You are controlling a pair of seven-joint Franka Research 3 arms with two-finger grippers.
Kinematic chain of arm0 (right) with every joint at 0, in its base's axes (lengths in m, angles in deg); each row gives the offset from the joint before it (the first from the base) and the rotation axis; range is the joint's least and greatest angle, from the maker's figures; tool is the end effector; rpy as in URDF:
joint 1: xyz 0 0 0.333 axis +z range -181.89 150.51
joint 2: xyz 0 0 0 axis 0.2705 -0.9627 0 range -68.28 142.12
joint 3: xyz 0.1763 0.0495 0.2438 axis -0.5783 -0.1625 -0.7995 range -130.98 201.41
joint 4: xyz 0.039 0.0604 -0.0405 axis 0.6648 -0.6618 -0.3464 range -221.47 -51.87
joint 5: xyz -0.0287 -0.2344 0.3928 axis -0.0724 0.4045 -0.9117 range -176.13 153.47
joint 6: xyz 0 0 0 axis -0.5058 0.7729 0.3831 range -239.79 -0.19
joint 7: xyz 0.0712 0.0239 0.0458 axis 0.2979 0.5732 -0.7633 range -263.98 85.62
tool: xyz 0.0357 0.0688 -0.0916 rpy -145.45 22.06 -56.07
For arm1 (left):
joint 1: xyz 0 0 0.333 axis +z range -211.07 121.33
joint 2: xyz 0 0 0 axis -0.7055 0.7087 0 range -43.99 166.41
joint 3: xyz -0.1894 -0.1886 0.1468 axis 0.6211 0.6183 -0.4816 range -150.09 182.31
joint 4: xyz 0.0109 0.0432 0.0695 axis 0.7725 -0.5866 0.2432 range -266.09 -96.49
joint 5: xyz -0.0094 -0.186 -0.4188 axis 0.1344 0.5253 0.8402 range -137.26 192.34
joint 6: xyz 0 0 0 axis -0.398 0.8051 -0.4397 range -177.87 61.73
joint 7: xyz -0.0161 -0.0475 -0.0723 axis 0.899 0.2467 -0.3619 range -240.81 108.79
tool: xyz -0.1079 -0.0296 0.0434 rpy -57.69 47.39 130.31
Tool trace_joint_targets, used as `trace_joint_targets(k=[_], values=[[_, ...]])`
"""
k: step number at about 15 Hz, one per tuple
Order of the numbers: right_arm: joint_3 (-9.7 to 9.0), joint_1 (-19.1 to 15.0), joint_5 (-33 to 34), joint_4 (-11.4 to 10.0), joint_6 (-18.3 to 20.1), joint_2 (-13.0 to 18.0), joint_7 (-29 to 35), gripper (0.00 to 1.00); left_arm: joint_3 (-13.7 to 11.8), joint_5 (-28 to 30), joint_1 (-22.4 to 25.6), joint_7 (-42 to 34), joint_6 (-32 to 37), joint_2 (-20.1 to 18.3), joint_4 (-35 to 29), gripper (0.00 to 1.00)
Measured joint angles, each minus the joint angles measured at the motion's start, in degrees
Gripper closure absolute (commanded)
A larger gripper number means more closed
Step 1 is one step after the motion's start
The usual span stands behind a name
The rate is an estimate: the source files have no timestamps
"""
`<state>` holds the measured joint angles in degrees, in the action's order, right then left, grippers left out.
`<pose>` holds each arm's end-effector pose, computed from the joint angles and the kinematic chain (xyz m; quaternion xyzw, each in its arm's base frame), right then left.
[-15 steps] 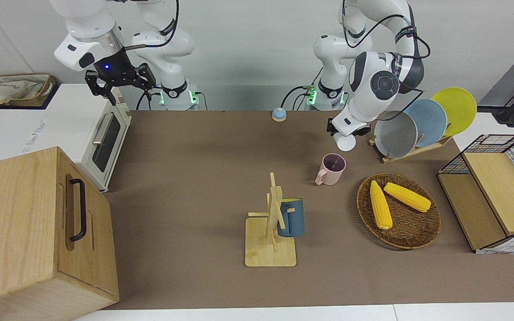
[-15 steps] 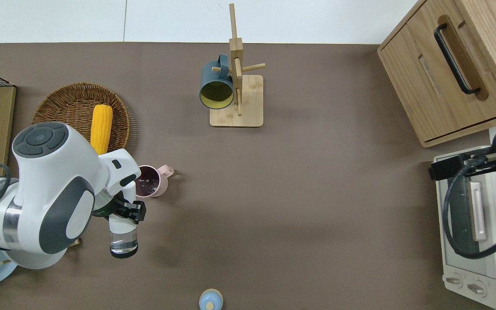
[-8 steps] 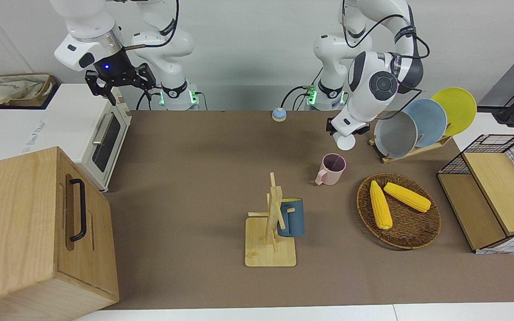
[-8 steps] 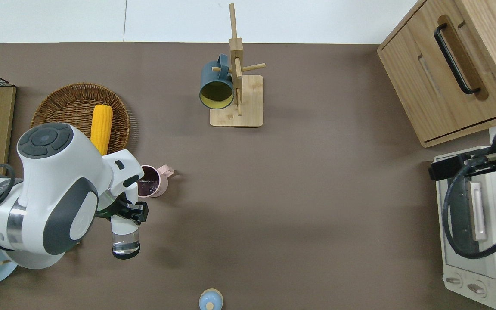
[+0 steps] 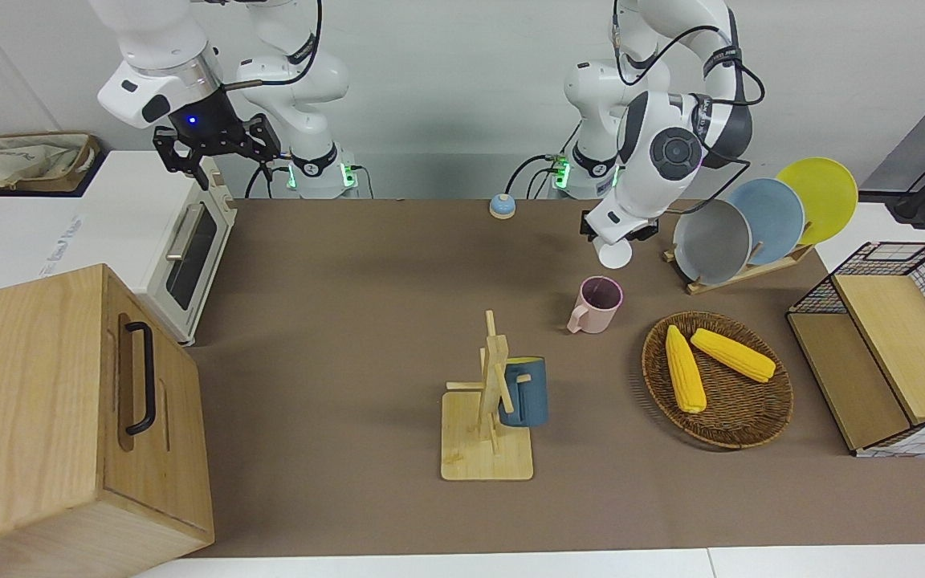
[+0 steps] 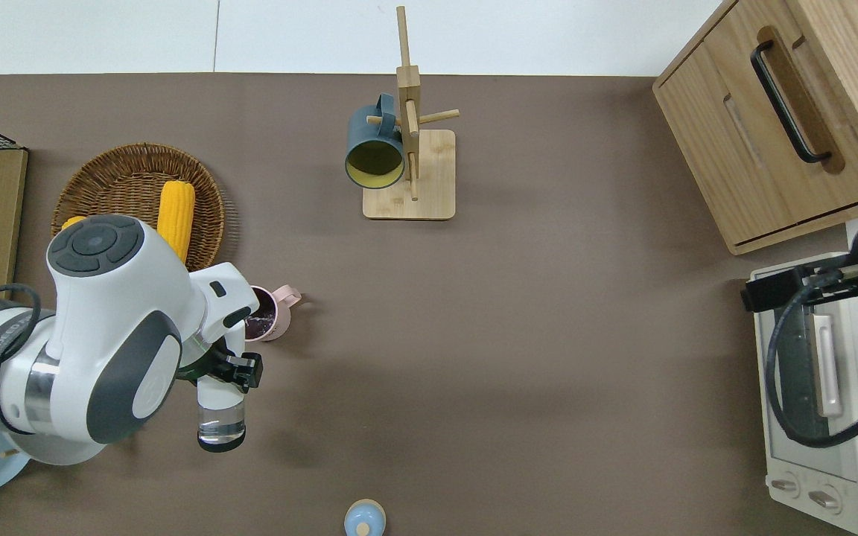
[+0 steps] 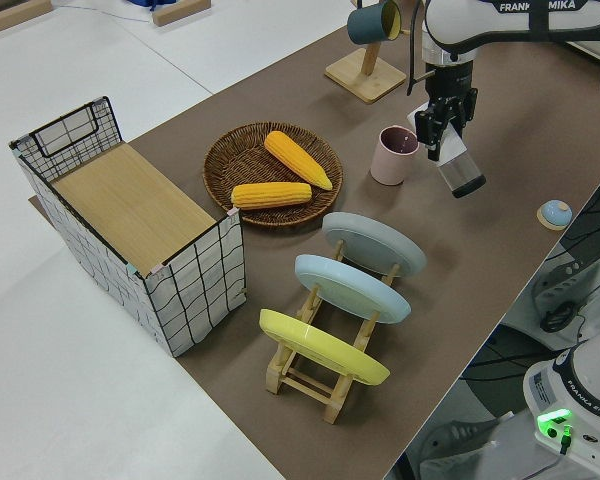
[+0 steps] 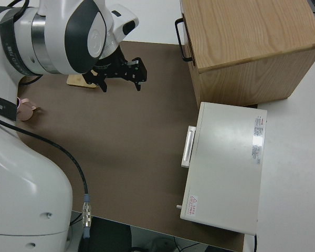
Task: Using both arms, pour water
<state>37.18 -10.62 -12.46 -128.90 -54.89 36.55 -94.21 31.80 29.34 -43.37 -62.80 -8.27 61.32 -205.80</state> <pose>0.6023 0.0354 0.6397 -0.9967 -0.0723 0.0364 0.0102 0.5455 -0.1416 0.3699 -0.9791 0.0899 0.1818 0.0122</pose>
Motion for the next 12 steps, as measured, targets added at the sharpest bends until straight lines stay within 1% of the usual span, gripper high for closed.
trace_joint_targets(k=[5, 7, 9, 12], values=[[0.0, 0.0, 0.0, 0.0, 0.0, 0.0, 0.0, 0.015, -0.02, -0.05, 0.0, 0.09, -0.13, -0.18, -0.01, 1.0], [0.0, 0.0, 0.0, 0.0, 0.0, 0.0, 0.0, 0.015, -0.09, -0.05, 0.0, 0.28, -1.31, -1.02, -0.59, 1.0], [0.0, 0.0, 0.0, 0.0, 0.0, 0.0, 0.0, 0.015, -0.26, 0.19, 0.0, 0.52, -4.32, -3.24, -2.83, 1.0], [0.0, 0.0, 0.0, 0.0, 0.0, 0.0, 0.0, 0.015, -0.57, 2.26, 0.01, 0.79, -10.81, -9.01, -9.0, 1.0]])
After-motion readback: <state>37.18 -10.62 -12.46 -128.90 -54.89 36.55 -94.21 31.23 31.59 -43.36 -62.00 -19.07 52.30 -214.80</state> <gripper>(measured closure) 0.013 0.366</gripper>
